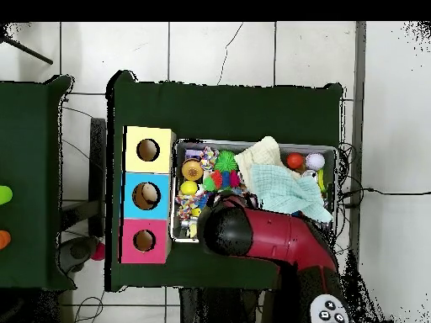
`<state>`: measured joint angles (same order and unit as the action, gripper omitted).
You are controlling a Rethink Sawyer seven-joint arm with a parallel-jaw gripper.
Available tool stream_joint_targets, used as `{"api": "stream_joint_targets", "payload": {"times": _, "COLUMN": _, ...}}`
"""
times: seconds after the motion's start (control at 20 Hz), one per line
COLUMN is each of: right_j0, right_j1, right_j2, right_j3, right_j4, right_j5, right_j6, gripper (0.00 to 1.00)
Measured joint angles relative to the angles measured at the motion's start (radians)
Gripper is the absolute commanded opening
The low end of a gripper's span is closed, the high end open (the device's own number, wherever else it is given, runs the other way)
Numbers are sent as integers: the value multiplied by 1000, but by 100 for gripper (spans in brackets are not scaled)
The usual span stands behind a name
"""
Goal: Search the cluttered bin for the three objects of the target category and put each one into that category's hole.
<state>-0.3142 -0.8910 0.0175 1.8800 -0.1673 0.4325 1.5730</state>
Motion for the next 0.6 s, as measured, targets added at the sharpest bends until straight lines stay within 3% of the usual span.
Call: {"api": "stream_joint_targets", "payload": {"times": 0.6, "right_j0": -87, "right_j1": 59, "right_j2": 93, "right_j3": -67, "right_j4": -55, "right_j5": 0, "right_j6": 0, "gripper": 100}}
